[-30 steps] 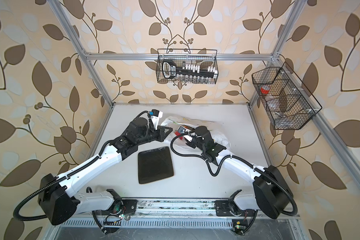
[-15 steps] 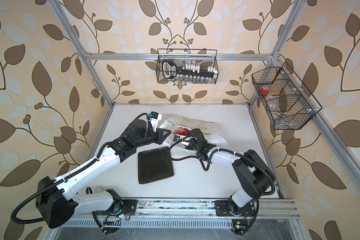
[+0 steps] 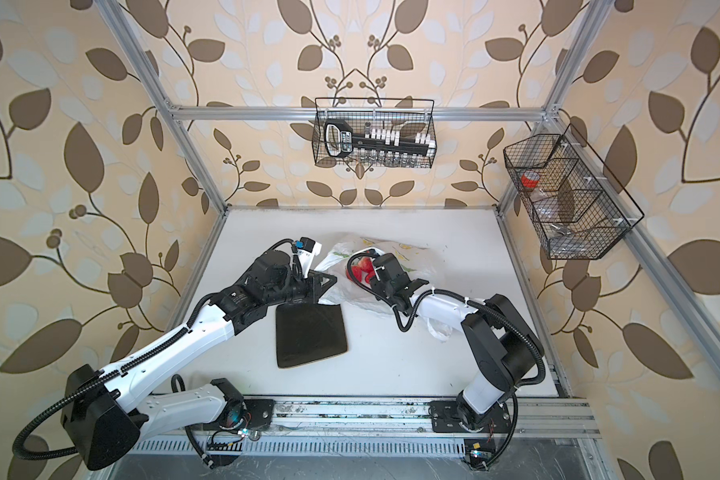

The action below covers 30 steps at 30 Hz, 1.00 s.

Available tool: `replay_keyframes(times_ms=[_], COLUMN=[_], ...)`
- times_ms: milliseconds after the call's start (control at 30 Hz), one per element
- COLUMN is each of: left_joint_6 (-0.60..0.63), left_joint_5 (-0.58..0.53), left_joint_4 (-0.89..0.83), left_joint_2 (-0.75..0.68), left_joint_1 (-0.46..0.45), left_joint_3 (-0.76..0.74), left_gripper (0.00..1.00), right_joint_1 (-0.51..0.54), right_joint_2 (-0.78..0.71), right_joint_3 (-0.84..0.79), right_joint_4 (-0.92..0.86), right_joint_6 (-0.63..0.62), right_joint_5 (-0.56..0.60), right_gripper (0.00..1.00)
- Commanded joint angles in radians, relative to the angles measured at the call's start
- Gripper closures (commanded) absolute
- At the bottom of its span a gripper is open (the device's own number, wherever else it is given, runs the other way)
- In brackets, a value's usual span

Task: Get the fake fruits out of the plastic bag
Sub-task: 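Grasp a red-yellow fake peach inside the bag with the right gripper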

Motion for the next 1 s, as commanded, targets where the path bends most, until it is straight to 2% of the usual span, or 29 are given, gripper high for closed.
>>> replay_keyframes(times_ms=[0,133,300,467,633,800,967], left_joint_6=[0.001,-0.009,-0.037,-0.040,-0.048,-0.062,-0.076], left_joint_5=[0.038,0.026,0.004,-0.015,-0.030,-0.043,-0.071], left_joint_4=[-0.018,-0.053,-0.061,-0.056,-0.043,-0.030,-0.029], left_joint_2=[-0.035,-0.054,-0.083,-0.072,-0.051,-0.036,-0.026], left_joint_1=[-0.014,-0.039,-0.056,-0.067,-0.071,-0.078,-0.083], left_joint_3=[-0.014,-0.029,-0.050,-0.039,-0.026,-0.023,-0.014], left_gripper=[1.00,1.00,1.00,1.00,1.00,1.00,1.00], right_joint_1=[-0.004,-0.013,-0.016,-0.030,-0.046,-0.043,-0.037], right_joint_2=[0.033,0.069,0.161,0.233,0.294,0.361,0.412], right_joint_3=[0.068,0.103,0.169,0.220,0.258,0.326,0.370], right_joint_4=[-0.093,-0.088,-0.087,-0.089,-0.092,-0.138,-0.197], right_joint_6=[0.360,0.490,0.613,0.680,0.726,0.770,0.798], right_joint_5=[0.034,0.034,0.037,0.061,0.038,0.036,0.037], right_gripper=[0.44,0.34,0.28,0.18,0.14,0.13,0.19])
